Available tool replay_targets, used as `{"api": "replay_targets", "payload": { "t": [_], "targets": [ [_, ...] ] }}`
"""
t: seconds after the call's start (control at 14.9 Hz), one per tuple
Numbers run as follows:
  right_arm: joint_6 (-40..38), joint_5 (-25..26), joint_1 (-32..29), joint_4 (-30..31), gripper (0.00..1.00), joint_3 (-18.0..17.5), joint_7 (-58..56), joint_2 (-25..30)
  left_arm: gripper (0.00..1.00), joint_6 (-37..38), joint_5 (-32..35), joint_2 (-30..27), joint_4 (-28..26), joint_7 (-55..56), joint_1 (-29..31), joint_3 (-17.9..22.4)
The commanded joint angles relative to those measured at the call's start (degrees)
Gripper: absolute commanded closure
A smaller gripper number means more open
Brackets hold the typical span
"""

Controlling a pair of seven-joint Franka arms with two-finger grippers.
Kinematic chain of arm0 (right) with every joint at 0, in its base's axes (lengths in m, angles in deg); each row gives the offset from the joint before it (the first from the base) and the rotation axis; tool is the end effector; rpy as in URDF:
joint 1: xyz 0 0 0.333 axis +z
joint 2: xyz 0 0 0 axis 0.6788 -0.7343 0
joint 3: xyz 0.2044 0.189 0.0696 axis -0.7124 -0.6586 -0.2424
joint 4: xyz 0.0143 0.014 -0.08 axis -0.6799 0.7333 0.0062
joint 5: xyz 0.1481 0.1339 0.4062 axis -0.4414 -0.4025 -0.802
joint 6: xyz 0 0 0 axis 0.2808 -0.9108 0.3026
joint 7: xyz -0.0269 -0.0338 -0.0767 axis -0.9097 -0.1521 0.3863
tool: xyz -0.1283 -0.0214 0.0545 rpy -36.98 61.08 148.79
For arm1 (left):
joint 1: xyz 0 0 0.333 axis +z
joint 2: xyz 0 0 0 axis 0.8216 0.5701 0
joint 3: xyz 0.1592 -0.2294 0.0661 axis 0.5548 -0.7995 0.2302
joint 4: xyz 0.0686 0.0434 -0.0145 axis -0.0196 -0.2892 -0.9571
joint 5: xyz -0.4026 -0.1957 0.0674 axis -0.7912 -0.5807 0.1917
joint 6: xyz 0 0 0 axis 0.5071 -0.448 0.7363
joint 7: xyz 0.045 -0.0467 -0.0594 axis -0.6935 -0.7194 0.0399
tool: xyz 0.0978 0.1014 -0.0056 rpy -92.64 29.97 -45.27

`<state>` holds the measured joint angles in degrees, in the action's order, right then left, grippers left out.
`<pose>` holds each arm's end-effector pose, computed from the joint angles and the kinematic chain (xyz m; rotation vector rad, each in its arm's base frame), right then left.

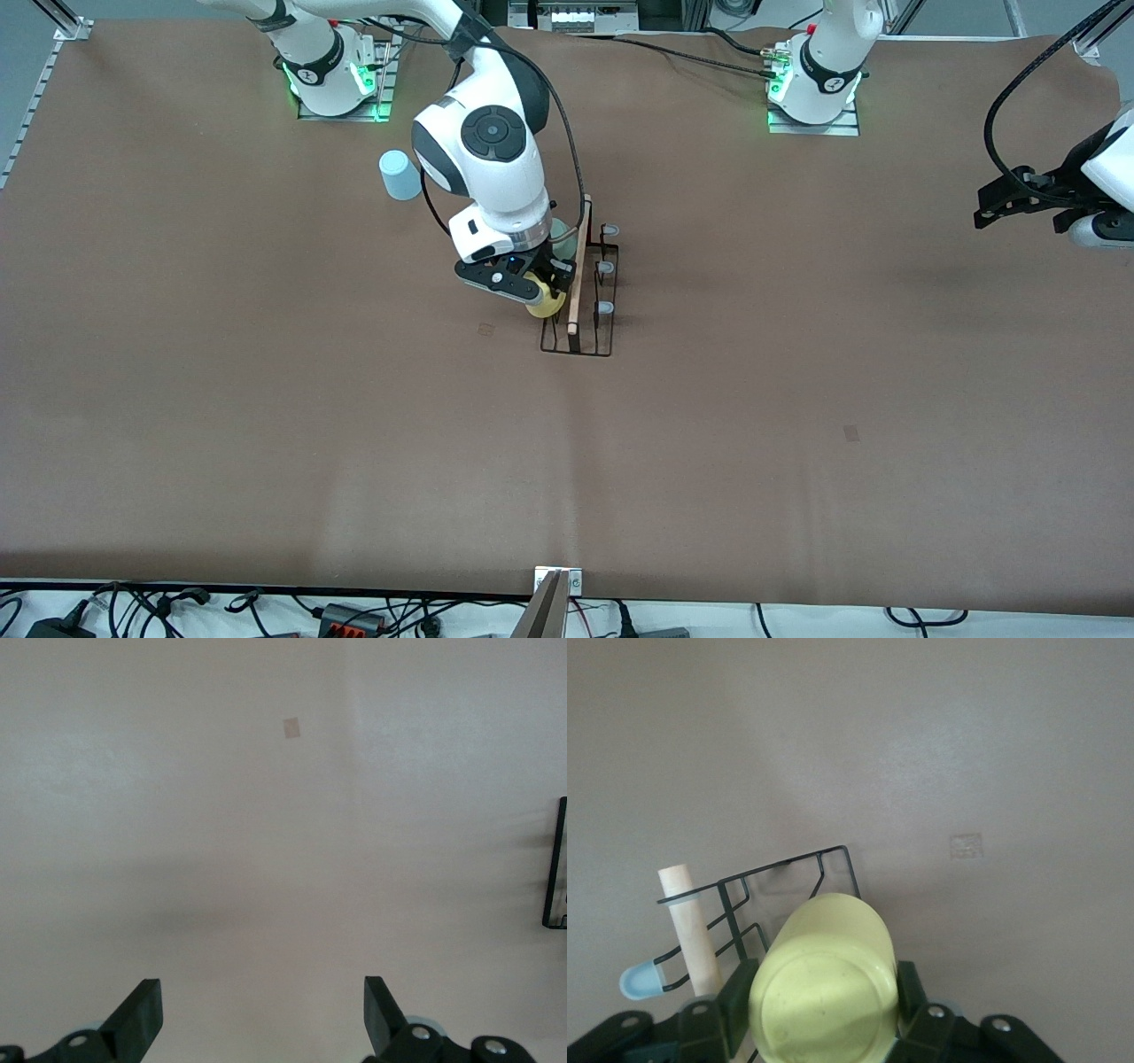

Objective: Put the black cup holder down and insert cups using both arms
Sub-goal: 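Lower the yellow cup onto a rack peg and open the right gripper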

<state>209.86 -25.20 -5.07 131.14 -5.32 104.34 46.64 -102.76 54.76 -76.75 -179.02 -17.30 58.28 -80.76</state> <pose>0.5469 0.5013 0.2563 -2.9972 0.5558 -0.1615 0.6103 0.0212 0.5339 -3.1327 0.0801 0.0898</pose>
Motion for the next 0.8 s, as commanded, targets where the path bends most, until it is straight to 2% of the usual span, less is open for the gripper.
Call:
{"api": "replay_targets", "payload": {
  "t": [0.0, 0.07, 0.34, 0.54, 0.74],
  "targets": [
    [0.80, 1.38, 0.91, -1.59, 0.04, 0.59, 1.67, -1.16, 0.00, 1.27, -0.92, 0.94, 1.86, -0.69, 0.21, 0.04],
    [0.80, 1.38, 0.82, -1.50, 0.00, 0.59, 1.67, -1.16, 0.00, 1.36, -0.92, 0.94, 1.86, -0.69, 0.21, 0.04],
    [0.63, 1.29, -0.14, -1.59, 0.00, 0.59, 0.44, 0.15, 0.00, 1.36, -1.01, 0.94, 1.86, -0.69, 0.13, 0.04],
    [-0.33, 0.68, -4.09, -0.98, 0.00, 0.50, -1.49, 4.62, 0.00, 1.36, -0.92, 0.94, 1.86, -0.69, 0.13, 0.04],
    [-7.26, 0.41, -8.57, -0.71, 0.00, 0.07, -7.27, 9.19, 0.00, 1.36, -0.92, 0.94, 1.86, -0.69, 0.13, 0.04]
  ]
}}
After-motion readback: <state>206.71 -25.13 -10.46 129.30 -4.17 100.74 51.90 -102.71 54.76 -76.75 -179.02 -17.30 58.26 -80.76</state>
